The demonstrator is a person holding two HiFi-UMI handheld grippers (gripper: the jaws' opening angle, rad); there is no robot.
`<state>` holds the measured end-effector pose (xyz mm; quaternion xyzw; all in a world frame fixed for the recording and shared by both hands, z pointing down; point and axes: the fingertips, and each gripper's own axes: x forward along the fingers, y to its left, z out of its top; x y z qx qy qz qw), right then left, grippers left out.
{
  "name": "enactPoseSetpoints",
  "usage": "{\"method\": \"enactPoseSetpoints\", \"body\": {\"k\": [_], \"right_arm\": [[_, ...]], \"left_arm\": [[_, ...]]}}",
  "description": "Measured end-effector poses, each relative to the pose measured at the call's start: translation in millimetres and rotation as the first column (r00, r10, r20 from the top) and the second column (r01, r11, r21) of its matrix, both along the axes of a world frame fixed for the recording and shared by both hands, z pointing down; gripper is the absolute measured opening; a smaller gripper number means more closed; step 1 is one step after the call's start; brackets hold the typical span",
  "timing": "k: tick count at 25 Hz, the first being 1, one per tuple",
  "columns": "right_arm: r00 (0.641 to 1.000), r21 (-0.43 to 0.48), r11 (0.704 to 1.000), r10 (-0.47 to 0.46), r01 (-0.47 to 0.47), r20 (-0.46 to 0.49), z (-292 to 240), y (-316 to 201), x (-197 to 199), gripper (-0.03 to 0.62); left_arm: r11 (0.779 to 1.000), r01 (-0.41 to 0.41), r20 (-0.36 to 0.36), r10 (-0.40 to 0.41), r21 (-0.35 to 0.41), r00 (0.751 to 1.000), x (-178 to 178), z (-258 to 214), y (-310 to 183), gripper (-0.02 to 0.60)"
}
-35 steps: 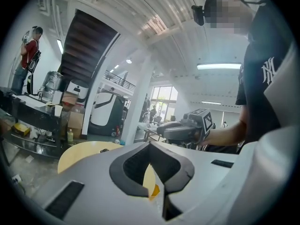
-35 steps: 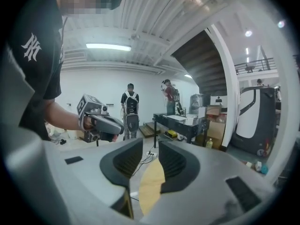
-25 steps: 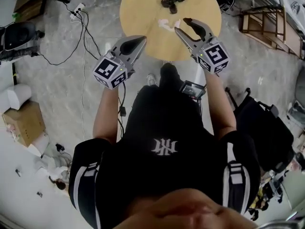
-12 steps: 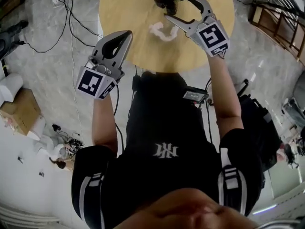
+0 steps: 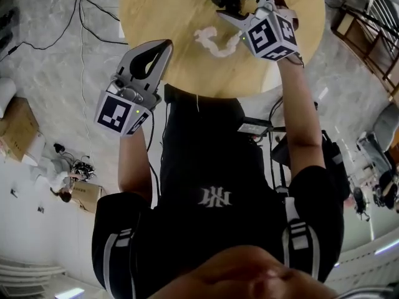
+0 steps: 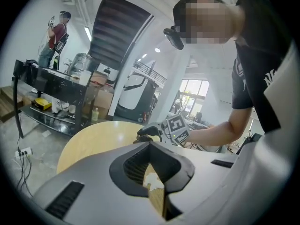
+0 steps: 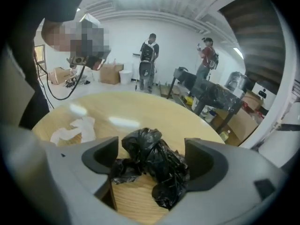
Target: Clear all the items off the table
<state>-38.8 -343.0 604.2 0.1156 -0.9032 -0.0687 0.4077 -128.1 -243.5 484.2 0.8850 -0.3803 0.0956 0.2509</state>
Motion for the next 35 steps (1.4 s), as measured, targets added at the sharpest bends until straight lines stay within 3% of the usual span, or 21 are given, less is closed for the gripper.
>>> {"method": "enactPoseSetpoints", "body": {"k": [2,5,13,18,22,28,31,35], "right_arm": [[0.999,0.0,1.0,-0.009,0.009,-0.035,7,-2,1,0.445],[0.998,0.01,1.0,0.004,-0.003,-0.055,13,-3,4,0.353],[0.997,0.065,0.997,0.047,-0.043,-0.068,-13,8,11,0.201],[0.991,0.119,0.985,0.131,-0.128,-0.016,-66,32,17,0.176],[0.98,0.173,0.965,0.195,-0.199,0.041,-128,83,20,0.172],[0.941,0.306,0.891,0.31,-0.337,0.134,-231,164,35,0.169],[0.892,0.314,0.838,0.393,-0.447,0.222,-273,212,59,0.167],[0.84,0.342,0.769,0.472,-0.541,0.267,-305,267,100,0.164]], "left_arm": [[1.0,0.008,-0.004,-0.008,-0.004,1.0,-3,-1,1,0.012],[1.0,0.018,-0.003,-0.018,0.0,1.0,-8,-4,5,0.012],[0.998,0.016,0.011,-0.017,0.064,1.0,-15,-40,25,0.012],[0.99,-0.017,-0.005,0.018,0.142,1.0,-22,-84,48,0.012],[0.978,-0.063,-0.026,0.069,0.199,0.997,-20,-126,88,0.012],[0.932,-0.205,-0.056,0.232,0.299,0.971,2,-170,143,0.012],[0.905,-0.283,-0.086,0.325,0.316,0.942,32,-178,173,0.012],[0.86,-0.383,-0.086,0.433,0.337,0.897,83,-179,209,0.012]]}}
